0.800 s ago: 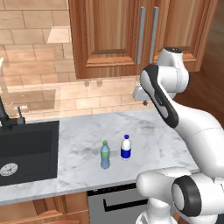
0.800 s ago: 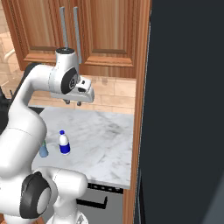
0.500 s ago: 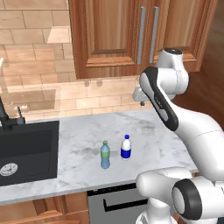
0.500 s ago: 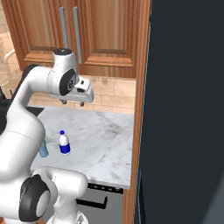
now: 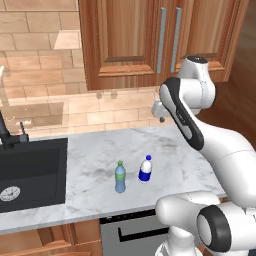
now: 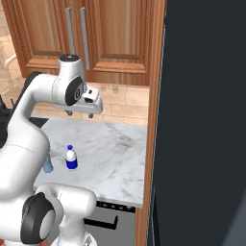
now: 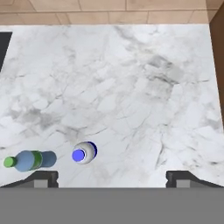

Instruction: Take the bottled waters from the counter and place them in the freezer to freeze. Close the freezer door after placing the bottles.

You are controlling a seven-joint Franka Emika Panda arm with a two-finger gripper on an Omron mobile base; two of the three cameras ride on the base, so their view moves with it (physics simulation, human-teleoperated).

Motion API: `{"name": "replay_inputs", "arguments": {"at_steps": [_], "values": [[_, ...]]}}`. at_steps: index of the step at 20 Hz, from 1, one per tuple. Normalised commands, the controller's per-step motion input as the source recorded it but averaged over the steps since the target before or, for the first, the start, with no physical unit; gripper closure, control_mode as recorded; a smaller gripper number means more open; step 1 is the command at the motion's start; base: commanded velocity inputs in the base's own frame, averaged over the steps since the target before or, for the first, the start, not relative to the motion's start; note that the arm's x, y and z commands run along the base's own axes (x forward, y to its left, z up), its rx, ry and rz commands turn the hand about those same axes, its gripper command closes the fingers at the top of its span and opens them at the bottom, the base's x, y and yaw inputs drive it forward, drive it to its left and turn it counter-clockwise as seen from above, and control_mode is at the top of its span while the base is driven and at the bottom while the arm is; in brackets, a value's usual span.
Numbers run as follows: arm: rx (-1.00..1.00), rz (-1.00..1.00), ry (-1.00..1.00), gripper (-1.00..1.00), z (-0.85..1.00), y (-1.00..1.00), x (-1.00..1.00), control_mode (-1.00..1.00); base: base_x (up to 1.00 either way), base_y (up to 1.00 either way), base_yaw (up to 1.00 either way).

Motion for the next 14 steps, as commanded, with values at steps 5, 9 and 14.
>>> {"name": "replay_inputs", "arguments": {"at_steps": [5, 9, 14], "values": [[0.03, 0.00, 0.00, -1.00, -0.19, 0.00, 0.00, -1.00, 0.00, 0.00, 0.00], [0.00, 0.00, 0.00, -1.00, -0.40, 0.00, -0.02, -1.00, 0.00, 0.00, 0.00], [0.02, 0.10, 0.00, -1.00, -0.49, 0.00, 0.00, -1.00, 0.00, 0.00, 0.00]]}}
